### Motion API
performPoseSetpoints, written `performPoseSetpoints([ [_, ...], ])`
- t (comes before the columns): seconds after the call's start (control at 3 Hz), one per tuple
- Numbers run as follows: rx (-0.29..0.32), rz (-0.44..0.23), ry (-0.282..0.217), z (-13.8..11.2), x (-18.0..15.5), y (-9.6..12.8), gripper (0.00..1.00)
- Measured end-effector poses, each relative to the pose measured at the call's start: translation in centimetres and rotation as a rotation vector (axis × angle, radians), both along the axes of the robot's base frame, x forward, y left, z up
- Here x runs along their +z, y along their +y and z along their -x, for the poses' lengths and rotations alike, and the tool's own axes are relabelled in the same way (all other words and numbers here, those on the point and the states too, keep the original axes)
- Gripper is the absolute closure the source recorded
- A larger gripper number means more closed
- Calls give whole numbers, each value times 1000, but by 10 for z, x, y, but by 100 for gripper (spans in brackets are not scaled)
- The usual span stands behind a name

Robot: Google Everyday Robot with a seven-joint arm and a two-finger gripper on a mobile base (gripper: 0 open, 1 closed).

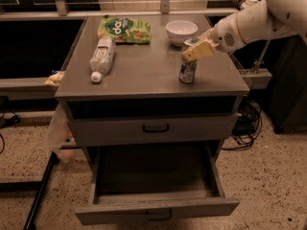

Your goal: Pick redbull can from middle drawer and place on counter

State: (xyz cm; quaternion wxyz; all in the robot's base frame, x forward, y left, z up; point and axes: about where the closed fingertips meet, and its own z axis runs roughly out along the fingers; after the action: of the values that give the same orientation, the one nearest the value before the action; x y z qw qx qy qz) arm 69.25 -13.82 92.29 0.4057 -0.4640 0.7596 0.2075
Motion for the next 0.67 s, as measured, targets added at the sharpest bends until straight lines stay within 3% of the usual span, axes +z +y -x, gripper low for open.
performPoseSetpoints([
  [0.33,-6,-17,11,0,-7,-1,100],
  [0.67,-6,-17,11,0,-7,-1,81],
])
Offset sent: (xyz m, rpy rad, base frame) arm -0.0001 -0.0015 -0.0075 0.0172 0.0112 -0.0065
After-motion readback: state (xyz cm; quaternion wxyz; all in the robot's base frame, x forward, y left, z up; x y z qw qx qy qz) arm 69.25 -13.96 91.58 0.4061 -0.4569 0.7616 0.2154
